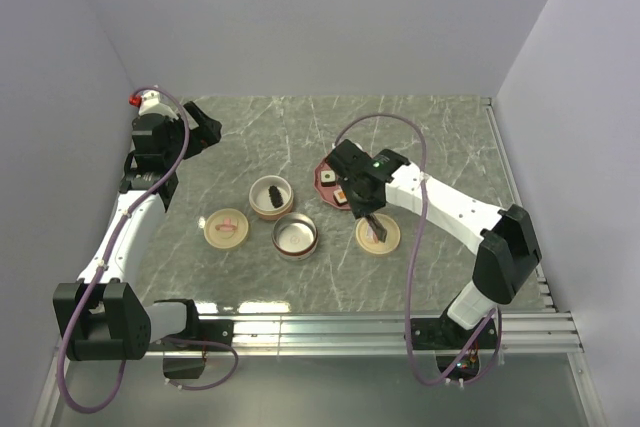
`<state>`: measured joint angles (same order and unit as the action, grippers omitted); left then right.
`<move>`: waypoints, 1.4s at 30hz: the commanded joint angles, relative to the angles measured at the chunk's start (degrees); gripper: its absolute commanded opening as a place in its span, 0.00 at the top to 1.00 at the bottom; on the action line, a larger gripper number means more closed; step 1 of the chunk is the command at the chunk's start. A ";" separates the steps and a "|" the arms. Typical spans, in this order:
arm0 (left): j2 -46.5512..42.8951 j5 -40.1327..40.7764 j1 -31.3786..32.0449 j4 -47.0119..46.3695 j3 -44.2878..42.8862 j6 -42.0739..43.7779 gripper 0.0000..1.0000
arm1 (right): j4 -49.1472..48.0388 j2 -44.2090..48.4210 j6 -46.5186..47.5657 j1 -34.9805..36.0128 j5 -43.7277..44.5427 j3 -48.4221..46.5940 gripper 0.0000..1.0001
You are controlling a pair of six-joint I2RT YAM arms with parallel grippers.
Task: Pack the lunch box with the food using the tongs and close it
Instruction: Pick up the food using the clamp
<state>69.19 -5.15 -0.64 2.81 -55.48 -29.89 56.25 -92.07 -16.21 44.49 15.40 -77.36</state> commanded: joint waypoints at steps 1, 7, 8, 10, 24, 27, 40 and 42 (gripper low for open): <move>-0.55 -0.21 0.21 -2.46 0.82 -1.14 0.01 | 1.84 1.28 0.30 0.34 2.79 -4.99 0.77; -0.81 -0.13 0.29 -2.37 1.25 -1.14 0.00 | 2.20 1.55 0.65 0.42 2.88 -5.52 0.77; -0.81 -0.13 0.21 -2.46 1.26 -1.05 0.00 | 2.11 1.46 0.48 0.42 2.71 -5.08 0.77; -0.98 -0.04 0.21 -2.37 1.26 -0.96 0.00 | 1.85 1.46 0.21 0.42 2.45 -4.64 0.76; -0.81 -0.13 0.29 -2.46 1.26 -0.96 0.00 | 0.62 3.39 -1.46 0.42 1.39 -3.32 0.58; -1.07 -0.13 0.21 -2.37 1.52 -1.05 0.01 | 0.70 3.92 -1.63 0.42 2.18 -3.58 0.57; -1.07 -0.39 0.21 -2.37 1.61 -1.40 0.01 | -0.70 6.73 -2.34 0.42 1.04 -4.46 0.54; -0.99 -0.48 0.21 -2.37 1.61 -1.49 0.01 | -1.31 7.34 -2.25 0.42 0.42 -4.46 0.54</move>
<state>69.19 -5.15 -0.64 2.55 -54.22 -30.92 56.86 -87.68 -17.56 44.49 15.86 -80.44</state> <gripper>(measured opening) 0.995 0.460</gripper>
